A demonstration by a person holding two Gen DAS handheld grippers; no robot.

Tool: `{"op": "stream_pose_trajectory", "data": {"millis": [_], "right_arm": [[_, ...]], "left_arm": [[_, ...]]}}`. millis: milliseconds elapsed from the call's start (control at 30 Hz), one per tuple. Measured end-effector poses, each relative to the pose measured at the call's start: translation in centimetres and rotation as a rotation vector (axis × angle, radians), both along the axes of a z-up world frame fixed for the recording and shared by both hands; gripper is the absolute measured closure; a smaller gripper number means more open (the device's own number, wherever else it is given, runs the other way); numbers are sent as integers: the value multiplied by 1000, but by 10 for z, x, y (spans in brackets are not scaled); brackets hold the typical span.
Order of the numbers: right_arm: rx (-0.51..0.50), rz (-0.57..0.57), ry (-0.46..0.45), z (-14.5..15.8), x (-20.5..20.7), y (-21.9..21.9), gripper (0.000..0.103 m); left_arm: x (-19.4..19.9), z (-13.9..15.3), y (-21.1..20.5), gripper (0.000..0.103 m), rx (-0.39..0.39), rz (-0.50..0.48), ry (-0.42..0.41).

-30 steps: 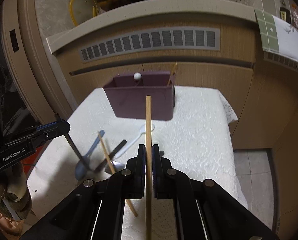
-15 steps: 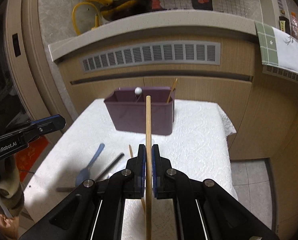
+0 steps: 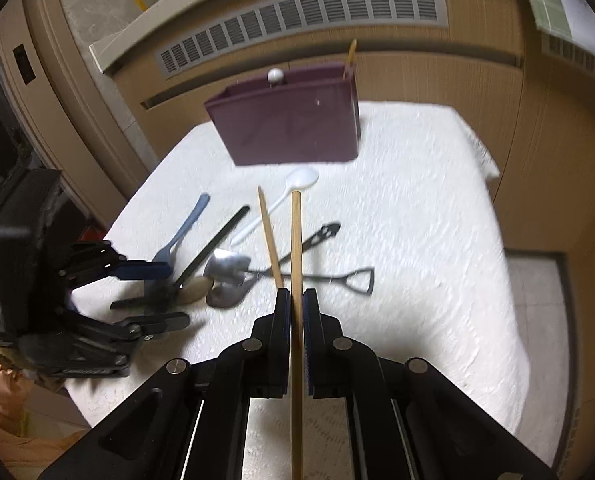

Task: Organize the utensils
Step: 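Grasp the translucent brown spoon by its handle with the left tool, then lift the brown spoon and chopstick into the maroon caddy and open both tools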

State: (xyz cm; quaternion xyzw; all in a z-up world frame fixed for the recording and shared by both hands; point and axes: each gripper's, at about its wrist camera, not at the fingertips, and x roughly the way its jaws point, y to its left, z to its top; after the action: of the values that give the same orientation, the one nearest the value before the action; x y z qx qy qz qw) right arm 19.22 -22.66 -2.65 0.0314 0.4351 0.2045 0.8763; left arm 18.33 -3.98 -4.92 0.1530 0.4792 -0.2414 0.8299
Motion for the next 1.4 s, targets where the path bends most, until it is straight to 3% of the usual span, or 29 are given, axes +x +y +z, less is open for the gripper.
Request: {"op": "stream_pose_trajectory", "data": {"millis": [200, 300, 533, 733, 1000, 1400], "right_arm": [[-33, 24, 51, -22, -1, 11, 97], [-70, 27, 76, -32, 3, 15, 97], [-154, 47, 76, -37, 22, 35, 96], [-256, 45, 65, -46, 37, 55, 97], [-82, -3, -42, 12, 31, 26, 97], [-11, -58, -229, 84, 46, 15, 97]], "left_arm": [[18, -5, 5, 50, -73, 57, 46], [19, -5, 5, 66, -35, 90, 9], [22, 1, 28, 67, -120, 174, 23], [15, 14, 36, 66, -187, 218, -36], [5, 72, 54, 67, -354, 265, -147], [30, 138, 53, 67, -504, 301, -292]]}}
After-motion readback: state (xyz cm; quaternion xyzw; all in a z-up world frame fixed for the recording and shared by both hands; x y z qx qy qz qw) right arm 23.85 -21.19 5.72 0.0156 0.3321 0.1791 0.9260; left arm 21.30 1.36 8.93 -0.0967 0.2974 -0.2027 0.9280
